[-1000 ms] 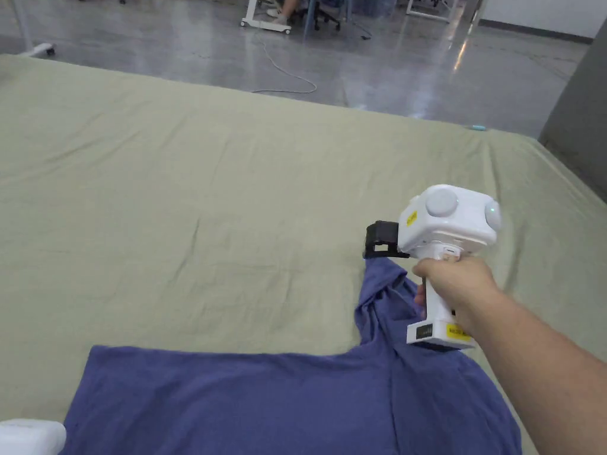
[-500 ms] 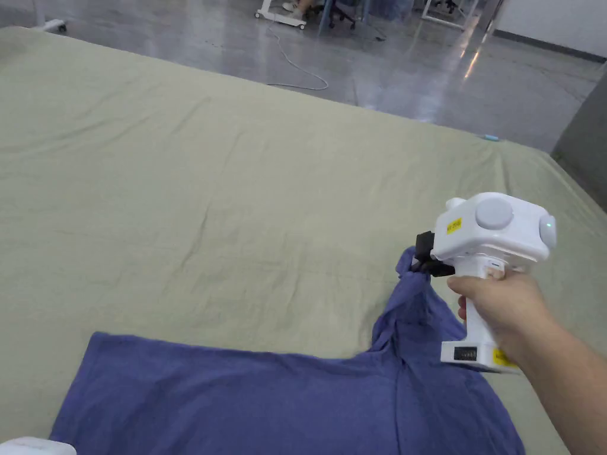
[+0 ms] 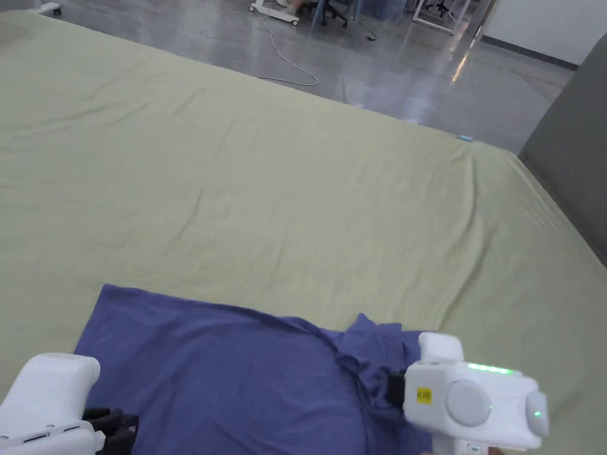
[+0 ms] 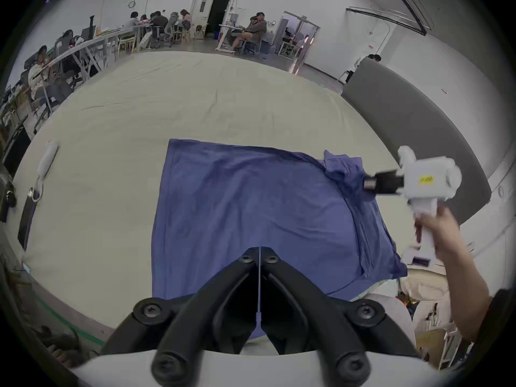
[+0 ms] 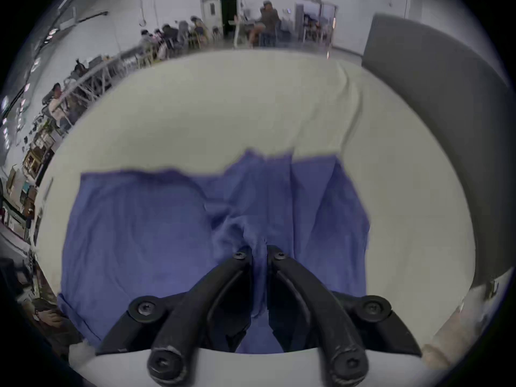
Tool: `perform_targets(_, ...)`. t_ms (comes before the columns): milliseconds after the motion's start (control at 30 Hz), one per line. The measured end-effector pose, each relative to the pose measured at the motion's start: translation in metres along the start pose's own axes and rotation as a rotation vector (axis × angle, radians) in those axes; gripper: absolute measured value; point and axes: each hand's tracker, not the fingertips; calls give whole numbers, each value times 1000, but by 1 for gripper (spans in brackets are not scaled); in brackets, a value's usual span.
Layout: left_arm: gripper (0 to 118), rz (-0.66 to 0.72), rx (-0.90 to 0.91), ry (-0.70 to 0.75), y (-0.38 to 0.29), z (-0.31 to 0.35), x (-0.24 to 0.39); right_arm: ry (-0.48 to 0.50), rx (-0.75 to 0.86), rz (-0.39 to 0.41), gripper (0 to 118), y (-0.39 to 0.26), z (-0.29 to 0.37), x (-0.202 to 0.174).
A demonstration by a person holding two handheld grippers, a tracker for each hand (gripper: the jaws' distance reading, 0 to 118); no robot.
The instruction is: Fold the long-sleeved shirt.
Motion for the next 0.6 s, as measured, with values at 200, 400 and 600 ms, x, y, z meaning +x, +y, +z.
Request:
perform_targets(200,0,20,8,4,-4,15,-4,-41,-13,-18,6,-16,-35,4)
perform_targets(400,0,38,25,-5,-11,23,-2,5,35,-88,8,-28,-36,11)
perform_targets(600,0,40,13,-17,-16,25,3,33,70,-76,27,-32,-29,22)
